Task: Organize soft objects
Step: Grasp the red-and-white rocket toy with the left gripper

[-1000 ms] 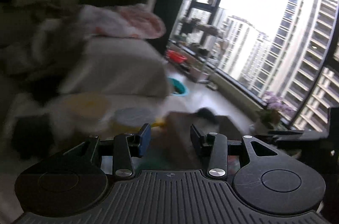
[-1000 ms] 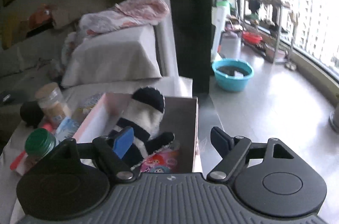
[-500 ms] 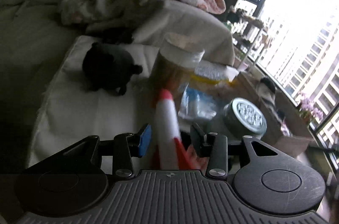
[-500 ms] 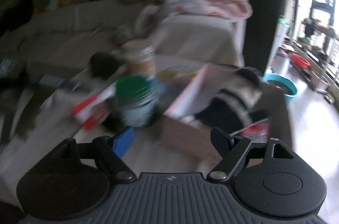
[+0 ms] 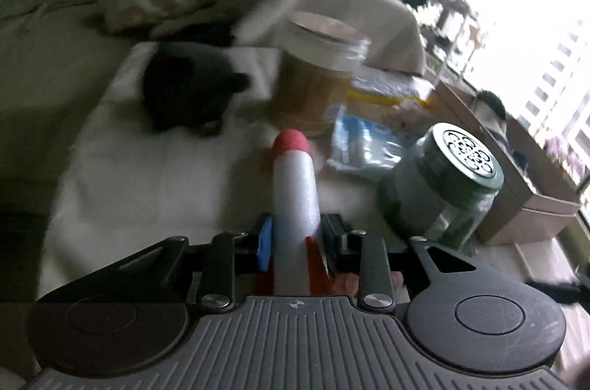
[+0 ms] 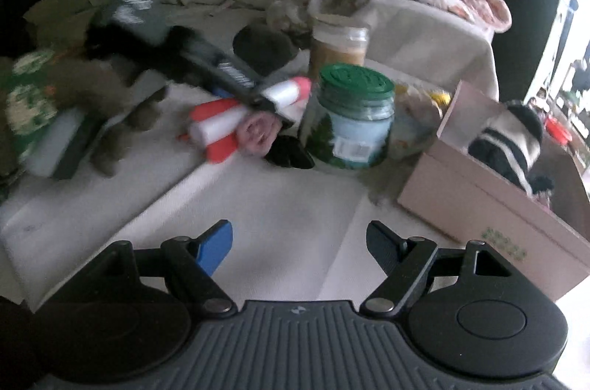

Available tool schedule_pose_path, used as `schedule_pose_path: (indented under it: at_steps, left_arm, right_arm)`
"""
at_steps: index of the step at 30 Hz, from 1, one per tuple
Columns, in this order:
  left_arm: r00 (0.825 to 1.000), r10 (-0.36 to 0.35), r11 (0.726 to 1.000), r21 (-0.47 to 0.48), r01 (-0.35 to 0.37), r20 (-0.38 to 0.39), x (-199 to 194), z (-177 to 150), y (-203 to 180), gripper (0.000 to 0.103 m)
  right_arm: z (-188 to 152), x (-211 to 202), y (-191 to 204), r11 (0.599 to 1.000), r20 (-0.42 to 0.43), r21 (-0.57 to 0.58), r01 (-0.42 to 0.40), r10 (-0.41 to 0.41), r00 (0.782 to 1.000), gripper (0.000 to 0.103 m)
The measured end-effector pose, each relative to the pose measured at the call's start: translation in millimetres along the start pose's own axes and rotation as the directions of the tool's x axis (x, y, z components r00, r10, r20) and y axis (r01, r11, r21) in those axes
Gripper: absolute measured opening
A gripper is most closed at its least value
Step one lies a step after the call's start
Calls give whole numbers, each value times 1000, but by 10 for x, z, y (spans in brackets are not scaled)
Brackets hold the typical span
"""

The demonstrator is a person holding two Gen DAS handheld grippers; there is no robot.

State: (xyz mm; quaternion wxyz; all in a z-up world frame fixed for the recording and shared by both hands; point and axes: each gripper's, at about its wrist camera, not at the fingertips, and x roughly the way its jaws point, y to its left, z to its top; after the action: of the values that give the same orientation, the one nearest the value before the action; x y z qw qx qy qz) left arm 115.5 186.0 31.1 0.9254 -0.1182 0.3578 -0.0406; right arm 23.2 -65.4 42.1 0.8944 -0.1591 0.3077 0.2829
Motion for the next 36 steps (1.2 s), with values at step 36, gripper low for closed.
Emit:
schedule_pose_path:
  at_steps: [36]
  left_arm:
    - [983, -53, 965, -245, 96, 178, -587, -662, 727, 33]
  right_arm:
    - [452, 400, 342, 992, 77, -119, -33, 42, 996, 57]
